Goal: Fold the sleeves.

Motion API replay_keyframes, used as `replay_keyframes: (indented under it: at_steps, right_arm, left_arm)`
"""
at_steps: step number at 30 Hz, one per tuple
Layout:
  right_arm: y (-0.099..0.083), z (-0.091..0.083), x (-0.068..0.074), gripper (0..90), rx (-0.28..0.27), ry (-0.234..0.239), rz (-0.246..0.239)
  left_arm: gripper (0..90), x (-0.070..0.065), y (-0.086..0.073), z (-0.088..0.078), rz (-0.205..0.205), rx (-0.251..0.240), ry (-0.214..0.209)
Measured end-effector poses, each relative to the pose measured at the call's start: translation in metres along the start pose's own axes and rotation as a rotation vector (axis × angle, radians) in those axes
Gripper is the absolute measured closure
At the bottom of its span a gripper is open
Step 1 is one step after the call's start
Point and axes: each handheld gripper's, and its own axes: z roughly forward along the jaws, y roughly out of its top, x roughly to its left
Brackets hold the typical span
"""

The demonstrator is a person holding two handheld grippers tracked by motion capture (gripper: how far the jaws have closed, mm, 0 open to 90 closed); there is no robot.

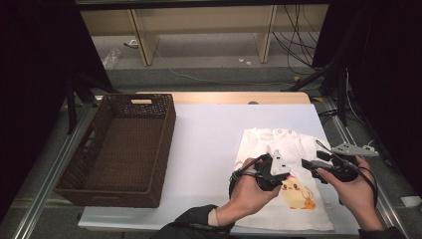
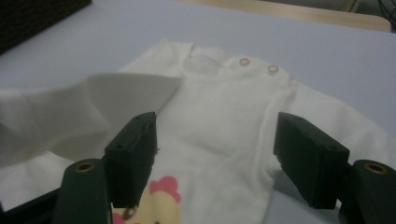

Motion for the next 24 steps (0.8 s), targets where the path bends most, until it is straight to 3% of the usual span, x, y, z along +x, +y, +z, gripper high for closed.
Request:
replay_keyframes:
  at_steps: [6, 10, 12, 17, 19, 24]
  right_arm:
    - [0.006, 0.000, 0.010, 31.2, -0.002, 0.023, -0.017]
    - [0.005, -0.002, 0.007, 31.1, 0.008, 0.004, -0.017]
    - [0.005, -0.003, 0.006, 31.1, 0.005, 0.000, -0.015]
    - [0.003, -0.001, 0.006, 30.9, 0.014, 0.005, -0.015]
    - [0.003, -0.001, 0.006, 31.4, 0.032, 0.008, -0.011]
    - [-0.003, 0.002, 0.010, 39.6, 0.155, 0.055, 0.003]
  left_arm:
    - [90.0, -0.012, -0.005, 0.016, 0.027, 0.010, -0.047]
    - [88.3, -0.024, -0.008, 0.029, 0.073, 0.018, -0.126]
    - [81.3, -0.028, -0.008, 0.031, 0.090, 0.020, -0.161]
    - [59.3, -0.022, -0.006, 0.016, 0.069, -0.005, -0.133]
    - [54.7, -0.013, -0.009, 0.005, 0.059, -0.006, -0.096]
    - [47.7, 0.015, -0.031, -0.019, -0.008, 0.013, -0.016]
